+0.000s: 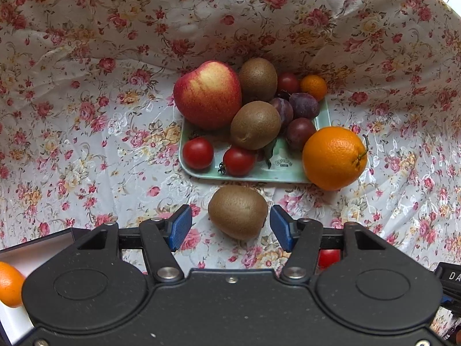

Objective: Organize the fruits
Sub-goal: 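Grasp a brown kiwi with the left gripper while the right gripper grasps a red tomato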

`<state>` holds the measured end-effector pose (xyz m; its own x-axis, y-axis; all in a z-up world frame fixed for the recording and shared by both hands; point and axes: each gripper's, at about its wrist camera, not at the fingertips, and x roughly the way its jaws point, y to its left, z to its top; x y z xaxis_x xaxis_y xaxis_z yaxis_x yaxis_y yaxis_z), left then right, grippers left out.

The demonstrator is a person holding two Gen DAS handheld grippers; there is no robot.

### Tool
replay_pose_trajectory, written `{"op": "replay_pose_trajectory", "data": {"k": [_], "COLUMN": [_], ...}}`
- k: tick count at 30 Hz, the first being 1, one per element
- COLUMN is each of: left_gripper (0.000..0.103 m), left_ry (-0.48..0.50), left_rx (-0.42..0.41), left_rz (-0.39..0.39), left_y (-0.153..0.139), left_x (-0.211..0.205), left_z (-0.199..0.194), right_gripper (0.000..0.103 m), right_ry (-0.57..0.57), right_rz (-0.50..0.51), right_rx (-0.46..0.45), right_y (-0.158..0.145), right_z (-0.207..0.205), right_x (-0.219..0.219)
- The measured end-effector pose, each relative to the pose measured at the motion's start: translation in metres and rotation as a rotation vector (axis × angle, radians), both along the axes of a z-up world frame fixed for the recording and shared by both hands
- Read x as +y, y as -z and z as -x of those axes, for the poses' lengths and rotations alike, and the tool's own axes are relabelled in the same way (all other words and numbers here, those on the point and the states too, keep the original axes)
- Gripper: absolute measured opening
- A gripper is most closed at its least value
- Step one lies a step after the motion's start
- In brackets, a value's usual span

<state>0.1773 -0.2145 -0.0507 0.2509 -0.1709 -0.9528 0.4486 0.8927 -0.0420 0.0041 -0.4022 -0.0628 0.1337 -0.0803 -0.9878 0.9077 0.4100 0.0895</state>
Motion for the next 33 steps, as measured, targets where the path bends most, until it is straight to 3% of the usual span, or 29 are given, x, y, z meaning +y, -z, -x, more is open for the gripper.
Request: {"op": "replay_pose_trajectory", "data": {"k": [17,33], "left_gripper": [0.063,0.063], "left_ry": [0.032,-0.015], "left_rx": [0.067,0.126], "left_rz": [-0.067,-0.079], "left_y": [0.032,0.058], "left_x": [-0.025,-0.029], "left_z": [-0.013,-0.025], "right_gripper": [0.036,0.042], "right_ry": [-0.010,-0.042], "right_rz": [-0.052,0.001], "right_rx": [0.007,0.000], "right_y": [0.023,0.032], "right_z": [-0.027,-0.041], "right_x": [-0.006,0.007]}}
